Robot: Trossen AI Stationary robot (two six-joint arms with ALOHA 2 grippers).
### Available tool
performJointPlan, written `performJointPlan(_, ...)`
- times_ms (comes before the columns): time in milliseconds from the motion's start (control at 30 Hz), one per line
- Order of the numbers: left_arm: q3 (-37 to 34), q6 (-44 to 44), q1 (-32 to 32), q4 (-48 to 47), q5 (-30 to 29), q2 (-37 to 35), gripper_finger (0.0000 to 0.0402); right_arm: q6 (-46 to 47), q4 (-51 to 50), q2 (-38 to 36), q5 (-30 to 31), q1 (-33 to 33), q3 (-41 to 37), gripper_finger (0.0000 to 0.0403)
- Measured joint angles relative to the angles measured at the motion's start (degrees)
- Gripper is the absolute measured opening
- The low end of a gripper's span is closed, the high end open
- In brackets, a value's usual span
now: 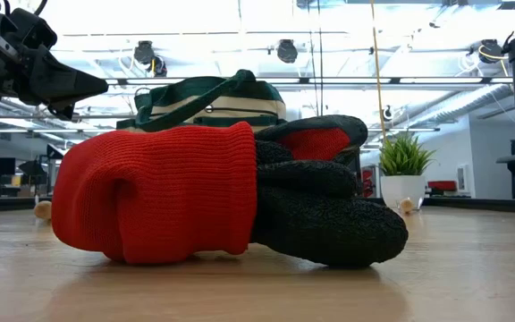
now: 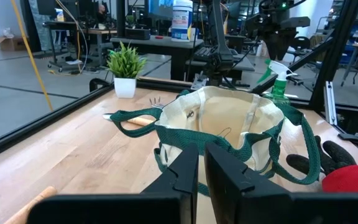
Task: Pick & Place Garden tools in Gardening bag
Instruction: Put the green spray bottle into the brown gardening bag
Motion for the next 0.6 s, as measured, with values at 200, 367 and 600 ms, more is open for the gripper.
performJointPlan(200, 0.0, 0.0, 0.0, 0.0, 0.0, 0.0, 0.0031, 0.0, 1.3, 0.0, 0.0, 0.0, -1.5, 0.0155)
performJointPlan(367, 0.0, 0.0, 0.0, 0.0, 0.0, 0.0, 0.0031, 0.0, 4.4, 0.0, 0.0, 0.0, -3.9, 0.0155)
performJointPlan(600, 0.0, 0.0, 0.0, 0.0, -0.1, 0.0, 0.0031, -1.6, 6.2, 0.0, 0.0, 0.0, -5.7, 0.0155)
